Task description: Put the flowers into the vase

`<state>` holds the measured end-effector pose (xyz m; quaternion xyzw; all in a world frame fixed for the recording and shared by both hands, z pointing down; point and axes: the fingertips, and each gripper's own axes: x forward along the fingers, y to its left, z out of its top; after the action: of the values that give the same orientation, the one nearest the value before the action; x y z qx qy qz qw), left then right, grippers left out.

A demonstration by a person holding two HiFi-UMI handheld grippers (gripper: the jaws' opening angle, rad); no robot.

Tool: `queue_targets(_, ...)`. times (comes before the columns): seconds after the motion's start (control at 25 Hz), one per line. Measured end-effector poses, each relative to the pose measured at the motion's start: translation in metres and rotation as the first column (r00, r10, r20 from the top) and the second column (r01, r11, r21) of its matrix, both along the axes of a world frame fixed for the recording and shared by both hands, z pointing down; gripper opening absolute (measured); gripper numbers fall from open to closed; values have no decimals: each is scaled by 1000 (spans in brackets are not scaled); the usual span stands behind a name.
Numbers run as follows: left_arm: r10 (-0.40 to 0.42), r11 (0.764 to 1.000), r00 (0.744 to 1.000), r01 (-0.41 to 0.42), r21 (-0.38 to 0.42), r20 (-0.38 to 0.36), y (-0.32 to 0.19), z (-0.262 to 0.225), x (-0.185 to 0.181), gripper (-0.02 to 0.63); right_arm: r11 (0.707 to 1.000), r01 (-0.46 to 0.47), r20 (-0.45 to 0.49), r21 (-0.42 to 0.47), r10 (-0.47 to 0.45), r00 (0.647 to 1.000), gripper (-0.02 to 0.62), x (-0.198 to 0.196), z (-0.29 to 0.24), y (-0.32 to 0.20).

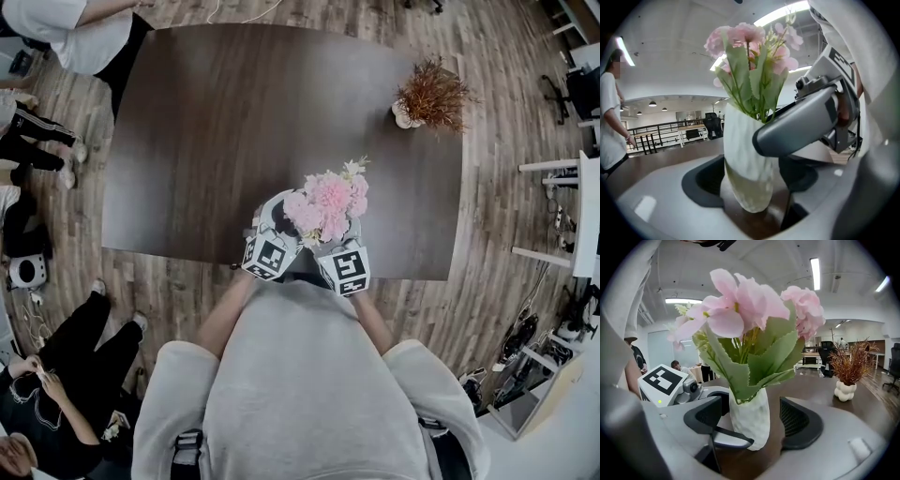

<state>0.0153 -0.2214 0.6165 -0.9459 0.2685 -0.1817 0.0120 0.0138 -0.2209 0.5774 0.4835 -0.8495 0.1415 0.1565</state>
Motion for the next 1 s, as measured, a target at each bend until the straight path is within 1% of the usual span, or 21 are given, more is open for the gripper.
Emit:
queue_targets(0.04,1,1000,1000,-1,5,-1,1,-1,1,360,1000,0,0,-1,0,1000,393,0,0,0)
queue_targets(0.08,-2,1000,1000,2,8,-4,1,-2,1,391,1000,2,0,-2,-2,1000,393,0,1,1)
queue_targets(0.16,-3,1000,1000,3,11,-4,2,-3,-1,414,1000,4,4,-3,-4,1000,393,-1,1,1)
queue_targets(0.28,1,1000,1000,-1,10,18,7,0,-10,417,1000,5,11,-1,-5,1000,393,-1,-1,2)
queue_targets(0.36,-11,1000,999,10,3,32,12,2,-22,417,1000,9,11,-2,-9,1000,393,-2,0,2)
queue_targets(0.44,-34,999,999,35,-9,43,18,5,-37,417,1000,9,13,-2,-9,1000,393,-3,1,2)
queue_targets(0.56,-99,994,994,101,-34,48,28,7,-61,416,1000,14,18,-5,-13,1000,393,-5,2,3)
queue_targets(0.64,-154,987,988,155,-45,30,31,0,-76,365,1000,16,20,-4,-16,1000,393,-6,2,4)
queue_targets(0.72,-205,978,979,205,-41,5,32,-9,-86,291,1000,13,28,-3,-13,1000,393,-6,0,5)
queue_targets(0.84,-263,964,965,263,-43,4,33,-15,-98,99,1000,11,40,1,-11,999,393,-5,-1,9)
queue_targets(0.88,-268,962,963,268,-48,11,34,-14,-99,11,1000,10,41,3,-10,999,393,-4,-1,11)
queue_targets(1.0,-277,959,961,278,-56,20,38,-14,-96,9,1000,7,43,4,-7,999,393,3,1,21)
